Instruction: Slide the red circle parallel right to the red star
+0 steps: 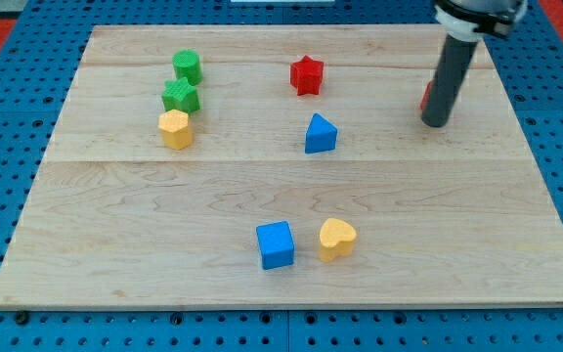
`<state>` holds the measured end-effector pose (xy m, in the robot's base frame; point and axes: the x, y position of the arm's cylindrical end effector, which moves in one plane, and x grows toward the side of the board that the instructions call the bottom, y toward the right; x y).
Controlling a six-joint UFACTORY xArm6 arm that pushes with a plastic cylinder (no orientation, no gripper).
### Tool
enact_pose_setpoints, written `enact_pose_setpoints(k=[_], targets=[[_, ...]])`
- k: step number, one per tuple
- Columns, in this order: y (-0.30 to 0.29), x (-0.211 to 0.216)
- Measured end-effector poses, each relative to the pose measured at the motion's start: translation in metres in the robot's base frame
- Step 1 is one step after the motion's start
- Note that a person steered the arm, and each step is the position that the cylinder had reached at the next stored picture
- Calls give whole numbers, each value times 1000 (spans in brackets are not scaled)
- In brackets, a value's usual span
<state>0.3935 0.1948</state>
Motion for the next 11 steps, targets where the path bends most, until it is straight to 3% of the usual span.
enact_pose_setpoints(k=[1,3,6,7,8,9,10,11], targets=[[20,6],[22,-39],[22,-57],[24,-49],[29,38],[-31,88],[-123,89],[-191,63]])
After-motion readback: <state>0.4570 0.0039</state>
